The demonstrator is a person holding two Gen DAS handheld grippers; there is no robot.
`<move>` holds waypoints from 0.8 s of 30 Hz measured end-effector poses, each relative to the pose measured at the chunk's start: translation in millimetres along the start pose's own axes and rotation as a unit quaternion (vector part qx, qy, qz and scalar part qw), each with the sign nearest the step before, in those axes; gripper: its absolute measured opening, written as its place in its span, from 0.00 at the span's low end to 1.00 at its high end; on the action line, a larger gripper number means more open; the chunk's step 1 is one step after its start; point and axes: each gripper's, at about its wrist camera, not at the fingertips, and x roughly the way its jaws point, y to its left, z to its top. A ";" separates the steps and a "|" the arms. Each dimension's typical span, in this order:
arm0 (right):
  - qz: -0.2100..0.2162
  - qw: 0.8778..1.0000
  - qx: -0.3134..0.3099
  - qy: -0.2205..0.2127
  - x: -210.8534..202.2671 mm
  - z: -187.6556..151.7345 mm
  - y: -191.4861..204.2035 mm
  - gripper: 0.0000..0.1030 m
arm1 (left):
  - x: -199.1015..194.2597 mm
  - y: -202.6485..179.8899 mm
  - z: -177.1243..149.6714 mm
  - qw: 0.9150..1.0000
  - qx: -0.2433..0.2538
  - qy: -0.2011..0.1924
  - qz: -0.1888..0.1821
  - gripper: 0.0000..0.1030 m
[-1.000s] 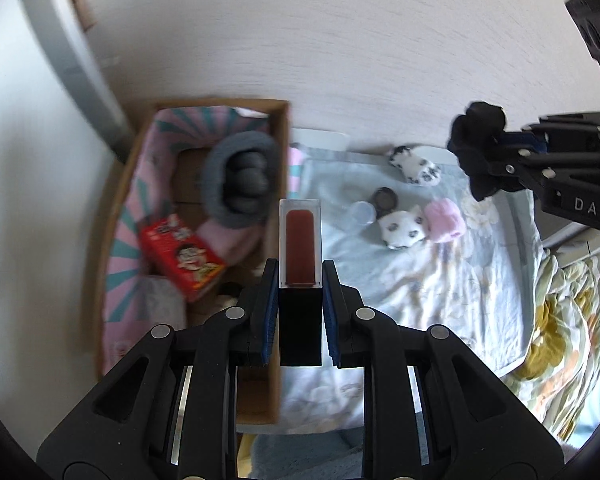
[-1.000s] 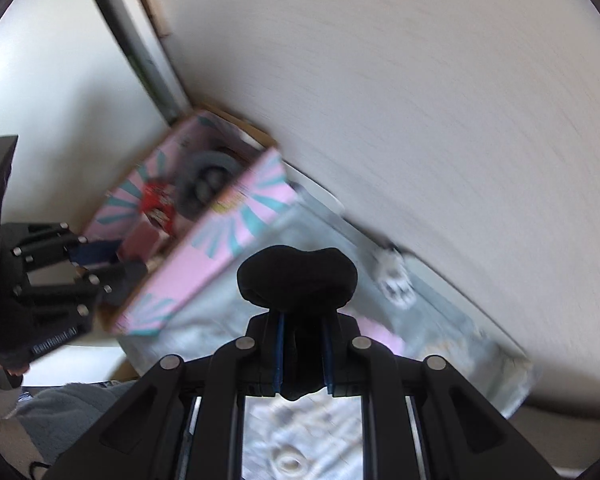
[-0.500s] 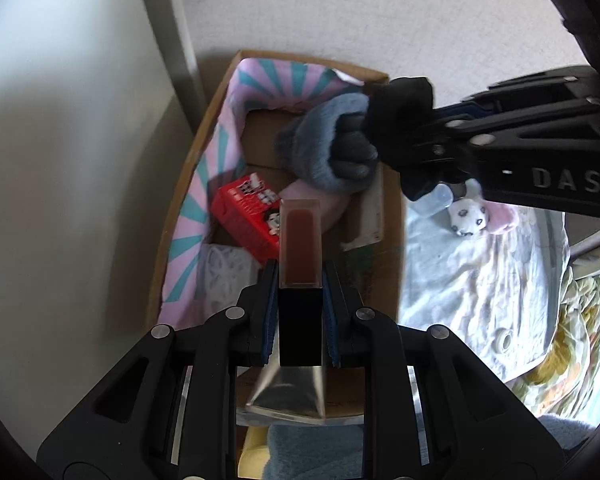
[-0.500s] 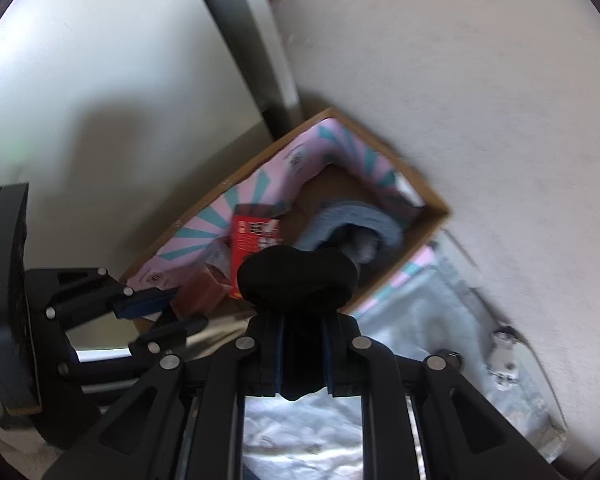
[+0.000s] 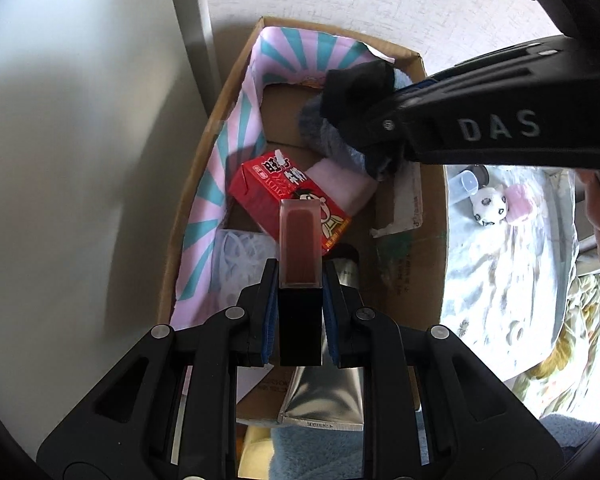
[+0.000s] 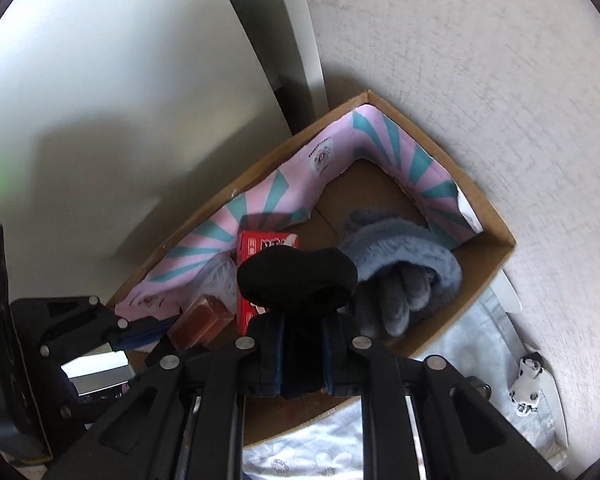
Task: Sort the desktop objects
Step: 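Carry the lipstick and black scrunchie into the cardboard box and release both, then withdraw both tools from the box back over the table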
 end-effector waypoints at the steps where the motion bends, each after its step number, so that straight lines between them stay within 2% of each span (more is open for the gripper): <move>1: 0.001 1.000 0.003 0.000 2.1 1.8 0.8 0.14 | 0.0 0.1 0.0 1.000 0.001 0.000 0.000 0.17; 4: 0.002 1.000 0.013 -0.001 4.7 6.4 1.4 0.20 | 0.9 -2.6 0.9 1.000 0.013 0.002 -0.010 0.18; 5: 0.005 1.000 0.016 0.003 6.3 8.2 1.2 0.29 | 0.4 -3.1 1.0 1.000 0.014 0.002 -0.014 0.19; 6: 0.003 1.000 0.020 0.007 7.4 9.2 1.1 0.44 | -0.3 -3.2 0.8 1.000 0.014 0.003 -0.019 0.20; 7: -0.004 1.000 0.024 0.011 7.8 9.6 0.7 0.52 | -0.3 -3.4 0.7 1.000 0.013 0.007 -0.021 0.29; 8: -0.018 0.999 0.028 0.006 5.7 8.7 0.2 0.63 | 0.4 -3.3 0.8 1.000 0.013 0.011 -0.017 0.52; 9: -0.025 0.999 0.030 -0.002 2.7 7.9 -0.8 0.68 | 0.8 -3.0 0.7 1.000 0.014 0.010 -0.009 0.70; 10: -0.027 0.999 0.033 -0.010 -0.7 7.1 -2.2 0.68 | -0.2 -2.4 0.0 1.000 0.014 0.004 0.001 0.99; 12: -0.031 0.998 0.045 -0.016 -8.1 4.7 -8.6 0.68 | -7.4 -0.7 -2.0 1.000 0.012 -0.020 0.007 1.00; 15: -0.032 0.998 0.058 -0.025 -17.5 -0.9 -15.9 0.68 | -12.4 0.1 -1.1 1.000 0.011 -0.022 -0.003 1.00; 24: -0.032 0.995 0.085 -0.037 -35.2 -26.2 -29.9 0.68 | -23.5 -11.5 1.5 0.999 0.032 -0.034 0.014 1.00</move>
